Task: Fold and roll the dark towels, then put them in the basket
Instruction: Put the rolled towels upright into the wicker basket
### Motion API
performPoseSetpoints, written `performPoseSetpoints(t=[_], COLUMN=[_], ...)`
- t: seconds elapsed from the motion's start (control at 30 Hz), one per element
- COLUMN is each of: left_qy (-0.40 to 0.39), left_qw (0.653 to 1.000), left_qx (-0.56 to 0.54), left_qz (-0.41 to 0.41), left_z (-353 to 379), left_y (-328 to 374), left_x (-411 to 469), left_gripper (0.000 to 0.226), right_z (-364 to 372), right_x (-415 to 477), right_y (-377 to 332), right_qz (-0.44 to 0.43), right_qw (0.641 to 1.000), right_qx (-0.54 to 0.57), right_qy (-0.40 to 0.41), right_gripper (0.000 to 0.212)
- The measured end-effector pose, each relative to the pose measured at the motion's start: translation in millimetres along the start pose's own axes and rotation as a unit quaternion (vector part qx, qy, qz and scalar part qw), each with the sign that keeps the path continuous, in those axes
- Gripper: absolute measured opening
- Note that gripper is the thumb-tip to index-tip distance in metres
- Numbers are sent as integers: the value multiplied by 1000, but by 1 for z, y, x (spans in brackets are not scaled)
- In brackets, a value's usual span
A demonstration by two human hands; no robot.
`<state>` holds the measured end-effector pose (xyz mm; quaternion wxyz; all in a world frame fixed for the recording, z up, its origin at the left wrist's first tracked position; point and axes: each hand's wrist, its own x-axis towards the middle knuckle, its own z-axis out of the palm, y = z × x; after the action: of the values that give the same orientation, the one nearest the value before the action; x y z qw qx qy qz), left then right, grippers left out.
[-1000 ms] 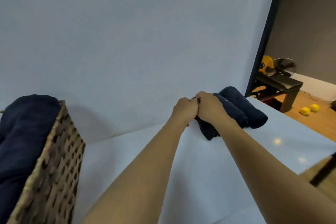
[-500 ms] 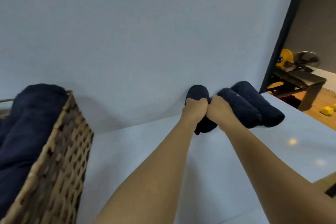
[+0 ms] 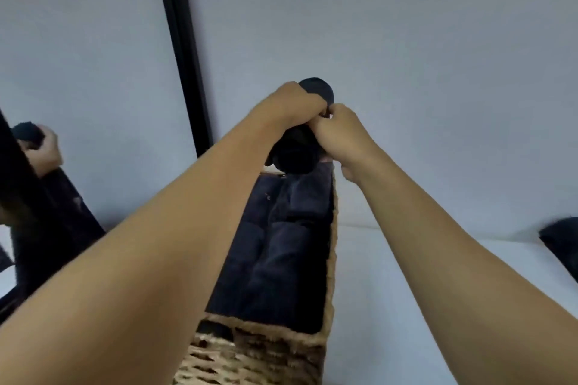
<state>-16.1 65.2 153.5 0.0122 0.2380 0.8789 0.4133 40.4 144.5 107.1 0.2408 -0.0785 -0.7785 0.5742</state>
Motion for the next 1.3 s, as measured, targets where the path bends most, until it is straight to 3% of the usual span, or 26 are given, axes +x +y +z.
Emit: performPoseSetpoints(t=[0.23, 0.4, 0.5, 0.6, 0.67, 0.77, 0.83, 0.9, 1.0, 1.13, 1.3], left_qy=[-22, -61, -57, -65, -78, -32, 29, 9, -50, -51, -100], left_qw=[997, 994, 996, 996, 994, 988, 982, 984, 980, 965, 947], left_qx=[-10, 52, 29, 31, 60, 147, 186, 153, 170, 247, 300], left_qz=[-79, -74, -64, -60, -57, -36, 20, 94, 90, 67, 61], left_z=[-18, 12, 22, 24, 28, 35, 41, 49, 59, 63, 70], left_y=[-93, -127, -139, -142, -142, -137, -126, -116, -112, -124, -127], left_x=[5, 14, 20, 27, 29, 31, 30, 29, 30, 37, 33], left_gripper=[41, 35, 30, 35, 43, 52, 45, 42, 46, 44, 49], right_z=[78, 90, 88, 79, 72, 62, 55, 47, 36, 34, 41], right_x=[12, 16, 22, 28, 31, 39, 46, 55, 66, 77, 78], right_y=[17, 38, 43, 48, 55, 71, 83, 92, 100, 105, 117], right_qz=[70, 117, 63, -52, -66, -27, -30, -30, -27, -57, -65], right_qw=[977, 916, 886, 866, 852, 872, 893, 909, 908, 859, 805], right_qx=[-159, -338, -434, -494, -518, -487, -448, -415, -418, -506, -589], right_qy=[-123, -182, -150, -56, -31, -25, 10, 30, -9, -51, -44], right_gripper=[24, 22, 18, 35, 40, 45, 38, 29, 28, 27, 24])
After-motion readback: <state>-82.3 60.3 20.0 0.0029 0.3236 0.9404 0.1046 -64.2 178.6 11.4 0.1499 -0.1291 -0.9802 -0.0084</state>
